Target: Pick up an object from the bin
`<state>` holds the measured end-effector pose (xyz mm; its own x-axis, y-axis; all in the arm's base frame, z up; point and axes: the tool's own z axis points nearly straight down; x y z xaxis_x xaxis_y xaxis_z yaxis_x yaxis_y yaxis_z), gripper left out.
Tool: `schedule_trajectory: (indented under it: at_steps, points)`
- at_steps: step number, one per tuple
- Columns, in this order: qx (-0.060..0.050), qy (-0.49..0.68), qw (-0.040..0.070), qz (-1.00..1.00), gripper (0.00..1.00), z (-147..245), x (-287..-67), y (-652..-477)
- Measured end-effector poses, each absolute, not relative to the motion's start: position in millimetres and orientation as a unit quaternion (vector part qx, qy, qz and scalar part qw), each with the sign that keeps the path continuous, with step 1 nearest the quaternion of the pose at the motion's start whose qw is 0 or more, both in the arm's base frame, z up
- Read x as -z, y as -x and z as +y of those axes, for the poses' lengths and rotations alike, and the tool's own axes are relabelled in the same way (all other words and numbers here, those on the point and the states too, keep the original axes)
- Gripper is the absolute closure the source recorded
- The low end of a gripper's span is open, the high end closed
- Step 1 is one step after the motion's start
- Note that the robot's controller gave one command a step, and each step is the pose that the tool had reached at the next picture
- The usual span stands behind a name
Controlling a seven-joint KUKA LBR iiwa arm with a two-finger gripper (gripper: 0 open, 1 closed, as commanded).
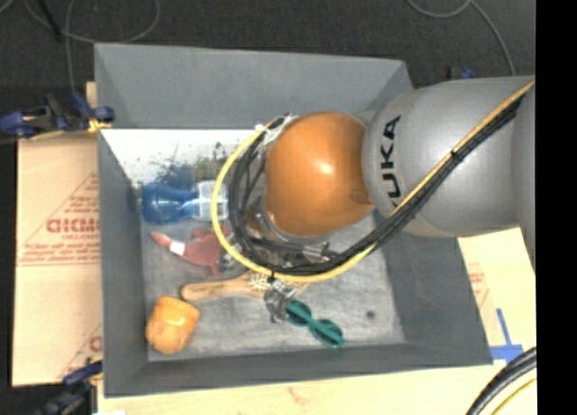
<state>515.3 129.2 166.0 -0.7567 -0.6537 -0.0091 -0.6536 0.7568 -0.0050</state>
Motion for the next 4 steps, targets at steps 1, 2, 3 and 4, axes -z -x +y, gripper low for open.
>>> schedule_trajectory:
  at_steps: [1,2,3,4]
  points:
    - [0.001,0.414,0.004,0.91,0.0,122.8,-104.4,-524.6]
    - [-0.001,0.43,0.001,0.903,1.0,110.7,-81.7,-558.3]
    - [-0.001,0.43,0.001,0.903,1.0,110.8,-81.7,-558.3]
    - [0.0,0.424,0.003,0.906,1.0,123.4,-231.2,-565.7]
